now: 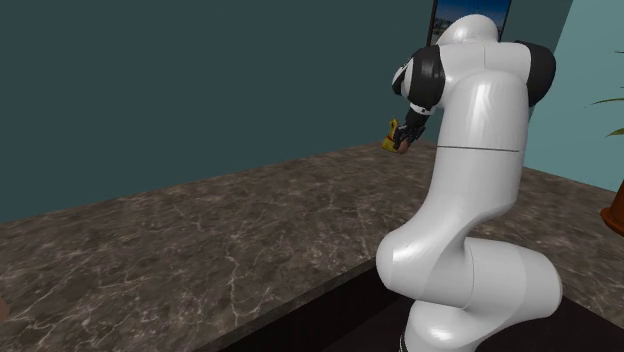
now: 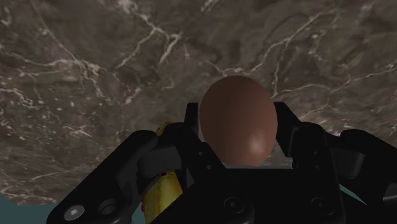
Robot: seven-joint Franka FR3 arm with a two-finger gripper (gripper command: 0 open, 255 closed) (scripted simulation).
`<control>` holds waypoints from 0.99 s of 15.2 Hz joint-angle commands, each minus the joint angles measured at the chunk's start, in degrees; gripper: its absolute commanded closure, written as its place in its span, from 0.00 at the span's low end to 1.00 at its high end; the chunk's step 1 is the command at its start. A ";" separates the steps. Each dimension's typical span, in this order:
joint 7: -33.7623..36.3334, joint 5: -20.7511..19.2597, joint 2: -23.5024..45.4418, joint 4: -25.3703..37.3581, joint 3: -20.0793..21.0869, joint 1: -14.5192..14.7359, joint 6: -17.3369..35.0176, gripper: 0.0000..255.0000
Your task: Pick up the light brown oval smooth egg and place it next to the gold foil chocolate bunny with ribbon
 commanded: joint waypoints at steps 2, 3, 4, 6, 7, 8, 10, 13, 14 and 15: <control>-0.74 0.43 0.40 -1.77 0.12 0.02 2.12 1.00; -0.74 0.43 0.39 -1.78 0.12 0.02 2.12 1.00; -0.74 0.43 0.40 -1.77 0.12 0.02 2.12 1.00; -0.74 0.43 0.40 -1.77 0.12 0.02 2.12 1.00; -0.74 0.43 0.40 -1.77 0.12 0.02 2.12 1.00; -0.74 0.43 0.40 -1.77 0.12 0.02 2.12 1.00; -0.74 0.43 0.40 -1.77 0.12 0.02 2.12 1.00; -0.74 0.43 0.40 -1.78 0.12 0.02 2.12 0.00; -0.74 0.43 0.40 -1.78 0.12 0.02 2.12 0.00; -0.74 0.43 0.40 -1.78 0.12 0.02 2.12 0.00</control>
